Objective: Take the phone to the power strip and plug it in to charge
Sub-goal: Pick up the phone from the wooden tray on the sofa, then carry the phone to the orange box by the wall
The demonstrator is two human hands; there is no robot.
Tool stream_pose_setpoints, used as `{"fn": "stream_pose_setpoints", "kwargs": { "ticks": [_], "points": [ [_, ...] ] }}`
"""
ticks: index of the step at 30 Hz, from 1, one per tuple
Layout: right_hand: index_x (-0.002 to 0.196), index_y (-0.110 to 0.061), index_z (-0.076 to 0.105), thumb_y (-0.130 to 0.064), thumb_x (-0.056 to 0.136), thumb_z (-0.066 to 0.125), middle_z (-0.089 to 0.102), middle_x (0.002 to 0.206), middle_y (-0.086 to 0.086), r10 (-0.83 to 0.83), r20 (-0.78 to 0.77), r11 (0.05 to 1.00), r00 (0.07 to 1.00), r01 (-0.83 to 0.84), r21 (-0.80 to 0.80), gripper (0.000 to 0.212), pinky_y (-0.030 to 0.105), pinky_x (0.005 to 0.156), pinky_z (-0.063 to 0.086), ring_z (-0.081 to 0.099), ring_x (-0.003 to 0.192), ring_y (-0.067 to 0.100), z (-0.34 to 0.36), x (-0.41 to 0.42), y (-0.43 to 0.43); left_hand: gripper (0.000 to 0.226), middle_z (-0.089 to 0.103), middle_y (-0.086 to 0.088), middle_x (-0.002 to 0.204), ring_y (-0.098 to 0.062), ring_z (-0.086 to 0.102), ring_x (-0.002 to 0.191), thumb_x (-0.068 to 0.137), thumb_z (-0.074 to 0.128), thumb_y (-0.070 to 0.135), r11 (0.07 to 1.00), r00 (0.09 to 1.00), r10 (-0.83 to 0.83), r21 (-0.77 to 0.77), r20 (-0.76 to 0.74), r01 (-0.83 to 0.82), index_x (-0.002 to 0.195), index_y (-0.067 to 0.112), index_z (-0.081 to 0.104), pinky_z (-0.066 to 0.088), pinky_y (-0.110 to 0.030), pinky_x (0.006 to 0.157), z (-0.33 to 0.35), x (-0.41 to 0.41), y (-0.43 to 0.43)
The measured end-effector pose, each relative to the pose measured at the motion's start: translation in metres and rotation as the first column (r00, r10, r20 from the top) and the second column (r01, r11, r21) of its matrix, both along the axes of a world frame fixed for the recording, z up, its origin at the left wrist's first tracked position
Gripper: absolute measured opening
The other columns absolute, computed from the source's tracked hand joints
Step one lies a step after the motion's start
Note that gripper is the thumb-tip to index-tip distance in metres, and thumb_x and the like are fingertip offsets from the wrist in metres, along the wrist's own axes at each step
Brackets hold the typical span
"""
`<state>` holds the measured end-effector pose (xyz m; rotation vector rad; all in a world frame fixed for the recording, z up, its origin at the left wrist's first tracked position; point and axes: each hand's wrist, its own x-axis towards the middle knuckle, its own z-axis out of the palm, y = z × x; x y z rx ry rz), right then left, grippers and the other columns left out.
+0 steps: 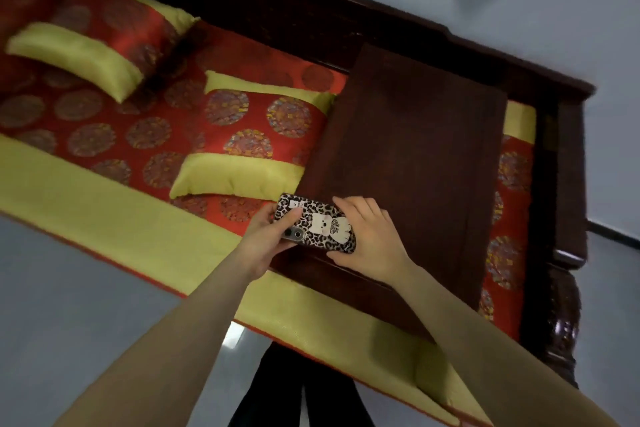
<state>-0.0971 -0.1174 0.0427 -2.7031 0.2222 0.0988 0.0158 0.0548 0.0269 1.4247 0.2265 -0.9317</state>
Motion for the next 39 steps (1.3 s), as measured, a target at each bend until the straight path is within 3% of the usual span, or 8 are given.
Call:
{"fn": "stream_pose_setpoints", "kwargs": {
  "ticks": [6,9,14,18,20,24,32,39],
  "points": [
    [0.133,-0.022,0.042,-0.050,0.056,0.071,0.047,0.125,-0.003,0.407,0.030,0.913,0.913,-0.406,-0.026,0.087,0.035,0.091,0.032,0.039,0.117,0.017,0.026,0.050,0.105,0.015,0.076,0.003,0.076,-0.010,0.070,0.061,0.082,0.070,0.020,0.940,0.939,0.341,-0.014,0.039,-0.341,0.097,0.016,0.066,0.057,-0.026,0.062,0.019,-0.033,0.137],
    [0.135,-0.022,0.041,-0.050,0.056,0.071,0.046,0.122,-0.001,0.586,0.019,0.810,0.810,-0.586,-0.029,0.089,0.038,0.090,0.032,0.039,0.115,0.019,0.036,0.075,0.176,0.027,0.074,-0.003,0.089,-0.014,0.070,0.071,0.083,0.068,0.017,0.866,0.865,0.500,-0.011,0.038,-0.500,0.109,0.009,0.064,0.060,-0.037,0.076,0.033,-0.049,0.210],
    [0.140,-0.024,0.034,-0.049,0.056,0.074,0.045,0.120,-0.002,0.792,0.023,0.611,0.610,-0.792,-0.017,0.096,0.040,0.087,0.034,0.038,0.112,0.017,0.054,0.117,0.316,0.040,0.067,-0.020,0.119,-0.034,0.065,0.106,0.086,0.065,0.017,0.709,0.708,0.704,0.010,0.049,-0.705,0.123,0.004,0.057,0.053,-0.049,0.092,0.049,-0.065,0.339],
    [0.129,-0.024,0.045,-0.047,0.054,0.073,0.047,0.116,0.000,0.891,0.008,0.454,0.454,-0.890,-0.046,0.084,0.041,0.087,0.036,0.041,0.111,0.019,0.059,0.147,0.428,0.034,0.072,-0.008,0.102,-0.020,0.068,0.089,0.087,0.063,0.018,0.597,0.596,0.801,0.011,0.056,-0.802,0.119,0.009,0.061,0.058,-0.035,0.079,0.049,-0.070,0.435],
    [0.126,-0.025,0.047,-0.047,0.052,0.073,0.048,0.114,-0.001,0.913,-0.005,0.407,0.408,-0.911,-0.066,0.081,0.040,0.085,0.036,0.041,0.110,0.019,0.059,0.164,0.483,0.032,0.070,-0.012,0.107,-0.022,0.066,0.091,0.088,0.062,0.017,0.583,0.583,0.811,0.017,0.054,-0.813,0.119,0.008,0.061,0.057,-0.038,0.083,0.051,-0.062,0.484],
    [0.123,-0.023,0.048,-0.048,0.051,0.073,0.047,0.108,-0.002,0.927,0.015,0.374,0.374,-0.924,-0.085,0.080,0.039,0.079,0.037,0.042,0.105,0.019,0.065,0.205,0.587,0.036,0.066,-0.014,0.110,-0.021,0.064,0.090,0.090,0.058,0.017,0.593,0.594,0.798,0.045,0.106,-0.804,0.123,0.004,0.057,0.059,-0.027,0.072,0.067,-0.027,0.586],
    [0.122,-0.024,0.049,-0.051,0.049,0.069,0.048,0.108,-0.002,0.915,0.074,0.402,0.396,-0.910,-0.100,0.081,0.037,0.078,0.034,0.042,0.103,0.018,0.078,0.311,0.731,0.033,0.066,-0.011,0.110,-0.022,0.063,0.095,0.091,0.055,0.014,0.562,0.561,0.825,0.004,0.069,-0.827,0.123,0.008,0.057,0.054,-0.037,0.088,0.081,0.080,0.730],
    [0.122,-0.026,0.048,-0.049,0.048,0.072,0.046,0.109,-0.005,0.900,0.097,0.433,0.425,-0.897,-0.087,0.082,0.035,0.078,0.030,0.039,0.104,0.015,0.064,0.448,0.843,0.025,0.066,-0.002,0.099,-0.015,0.062,0.086,0.093,0.051,0.013,0.542,0.541,0.840,-0.016,0.047,-0.840,0.116,0.017,0.056,0.053,-0.030,0.076,0.068,0.222,0.841]
  ]
}}
